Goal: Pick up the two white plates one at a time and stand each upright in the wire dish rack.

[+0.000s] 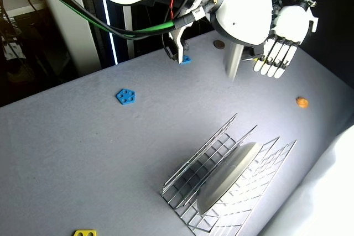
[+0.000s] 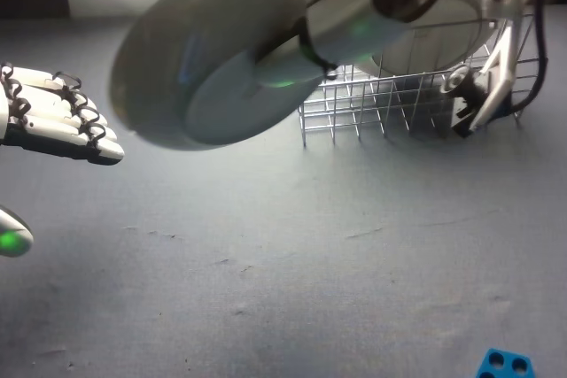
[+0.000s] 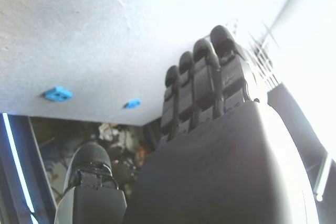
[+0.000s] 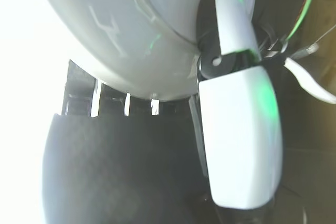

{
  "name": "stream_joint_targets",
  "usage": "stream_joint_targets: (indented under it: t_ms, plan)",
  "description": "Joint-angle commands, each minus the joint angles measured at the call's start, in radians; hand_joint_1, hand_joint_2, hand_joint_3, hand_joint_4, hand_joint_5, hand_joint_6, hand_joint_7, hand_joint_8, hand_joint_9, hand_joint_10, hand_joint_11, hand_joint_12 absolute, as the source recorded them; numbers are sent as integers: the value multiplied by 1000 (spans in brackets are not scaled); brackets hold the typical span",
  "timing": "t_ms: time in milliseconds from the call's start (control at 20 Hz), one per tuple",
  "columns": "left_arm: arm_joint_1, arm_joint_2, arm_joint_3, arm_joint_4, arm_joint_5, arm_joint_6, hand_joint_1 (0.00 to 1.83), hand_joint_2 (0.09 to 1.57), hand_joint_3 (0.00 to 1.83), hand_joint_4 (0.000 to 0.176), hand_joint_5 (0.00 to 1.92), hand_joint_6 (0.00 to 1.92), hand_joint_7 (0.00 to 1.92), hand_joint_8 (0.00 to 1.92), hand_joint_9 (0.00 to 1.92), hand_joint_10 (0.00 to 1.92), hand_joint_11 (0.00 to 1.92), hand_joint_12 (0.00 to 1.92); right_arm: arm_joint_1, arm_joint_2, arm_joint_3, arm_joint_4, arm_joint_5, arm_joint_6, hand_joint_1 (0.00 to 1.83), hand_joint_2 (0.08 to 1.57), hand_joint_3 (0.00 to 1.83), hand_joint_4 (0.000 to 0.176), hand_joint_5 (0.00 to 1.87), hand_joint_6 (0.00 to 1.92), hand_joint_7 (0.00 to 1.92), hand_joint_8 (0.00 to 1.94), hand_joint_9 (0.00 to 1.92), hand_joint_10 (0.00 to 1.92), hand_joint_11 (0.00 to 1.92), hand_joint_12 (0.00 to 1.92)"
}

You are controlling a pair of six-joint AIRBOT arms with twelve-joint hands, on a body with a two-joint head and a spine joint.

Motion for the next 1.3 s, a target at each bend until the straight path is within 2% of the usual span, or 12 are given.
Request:
stream_joint_targets:
  t_ms: [0,200,400,550,650,800,900,1050,1250]
  plan:
    - [-2,2,8,-70,-28,-2,0,1067,0,0,163,1,182,2,164,1,0,402,5,14,1,34,140,31,1193,1156,0,25,906,1152,928,1035,1139,169,715,1174]
    - [-10,0,7,-70,-28,-2,0,1071,1,0,151,3,178,4,157,5,0,352,-20,45,27,57,195,36,1208,1127,0,28,960,1060,982,960,1184,166,760,1183]
    - [-9,-2,7,-69,-28,-2,0,1065,0,0,171,4,195,3,176,4,0,406,-29,60,68,59,249,73,1194,1153,2,24,908,1148,928,1039,1156,152,716,1199]
    - [-8,-4,7,-69,-28,-2,0,1062,0,0,145,0,170,0,149,0,0,351,-36,66,110,95,216,82,1192,1159,2,19,893,1182,925,1031,1156,141,723,1185]
    - [-8,-5,7,-69,-28,-2,0,1064,0,0,150,0,172,3,150,2,0,357,-39,69,131,109,213,82,1200,1143,0,22,925,1130,957,983,1178,142,733,1168]
    - [-8,-7,7,-69,-28,-2,0,1069,1,0,176,4,185,1,158,2,0,361,-40,72,164,134,186,93,1194,1155,1,19,904,1166,928,1024,1171,127,726,1166]
    - [-8,-8,9,-69,-28,-2,0,1071,2,0,156,3,167,2,136,2,0,320,-40,75,173,135,176,94,1198,1146,0,22,918,1138,950,995,1187,128,741,1166]
    - [-8,-11,12,-69,-28,-2,0,1066,0,0,183,5,200,6,172,6,0,389,-46,76,191,135,171,93,1197,1149,1,20,915,1147,937,1013,1183,123,728,1180]
    - [-7,-12,15,-69,-30,-2,0,1065,0,0,158,2,177,3,154,1,0,352,-51,76,220,135,167,93,1198,1147,0,21,911,1151,956,985,1183,115,752,1166]
